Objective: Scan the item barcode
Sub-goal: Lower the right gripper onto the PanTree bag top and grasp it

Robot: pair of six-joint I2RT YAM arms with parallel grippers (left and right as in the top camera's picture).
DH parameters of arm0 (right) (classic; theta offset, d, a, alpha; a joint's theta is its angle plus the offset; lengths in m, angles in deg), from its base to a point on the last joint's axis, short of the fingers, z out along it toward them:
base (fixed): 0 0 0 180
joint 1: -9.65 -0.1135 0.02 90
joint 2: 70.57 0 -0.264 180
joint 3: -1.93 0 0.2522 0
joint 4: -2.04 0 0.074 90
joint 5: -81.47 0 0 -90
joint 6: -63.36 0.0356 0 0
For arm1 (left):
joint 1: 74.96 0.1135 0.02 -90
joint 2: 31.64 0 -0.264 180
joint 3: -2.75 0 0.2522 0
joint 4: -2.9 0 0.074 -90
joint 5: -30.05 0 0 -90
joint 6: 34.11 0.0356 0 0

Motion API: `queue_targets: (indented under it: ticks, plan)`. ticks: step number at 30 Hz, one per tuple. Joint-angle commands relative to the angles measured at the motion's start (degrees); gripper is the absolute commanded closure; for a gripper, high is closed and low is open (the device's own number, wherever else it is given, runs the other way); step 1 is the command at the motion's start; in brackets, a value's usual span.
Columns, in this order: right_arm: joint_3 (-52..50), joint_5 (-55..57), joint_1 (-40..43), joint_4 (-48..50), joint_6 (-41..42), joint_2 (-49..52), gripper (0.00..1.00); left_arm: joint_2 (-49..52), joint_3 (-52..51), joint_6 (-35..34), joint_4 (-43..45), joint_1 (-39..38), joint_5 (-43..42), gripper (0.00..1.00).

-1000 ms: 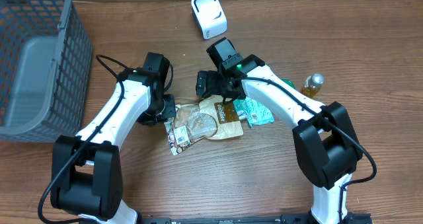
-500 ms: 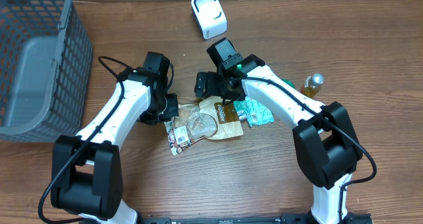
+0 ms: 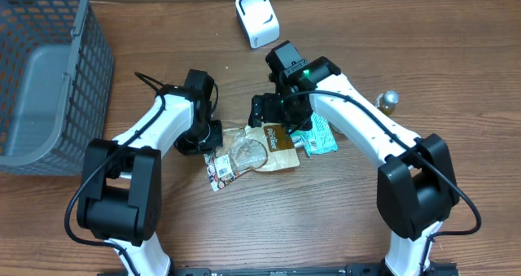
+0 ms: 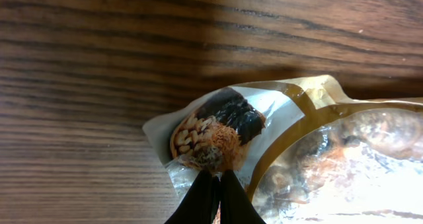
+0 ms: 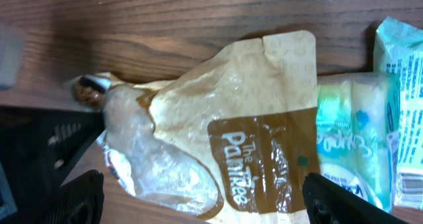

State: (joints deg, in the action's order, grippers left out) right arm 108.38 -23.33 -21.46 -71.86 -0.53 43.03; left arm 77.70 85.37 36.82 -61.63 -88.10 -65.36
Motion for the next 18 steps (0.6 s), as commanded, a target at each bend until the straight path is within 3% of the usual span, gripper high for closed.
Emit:
queue_targets:
  ticks: [1, 7, 18]
  plan:
    - [-0.09, -0.31, -0.09, -0.17, -0.96, -1.36, 0.08, 0.81, -0.31, 1.33, 0.28, -0.37, -0.59, 0.96]
    - [-3.89, -0.31, -0.87, 2.86, 0.37, -1.31, 0.08, 0.81, -0.31, 1.33, 0.28, -0.37, -0.59, 0.96]
    - [-14.38, -0.87, -3.72, 17.18, 5.44, -0.83, 0.05, 0.81, -0.31, 1.36, 0.48, -0.37, -0.59, 0.96]
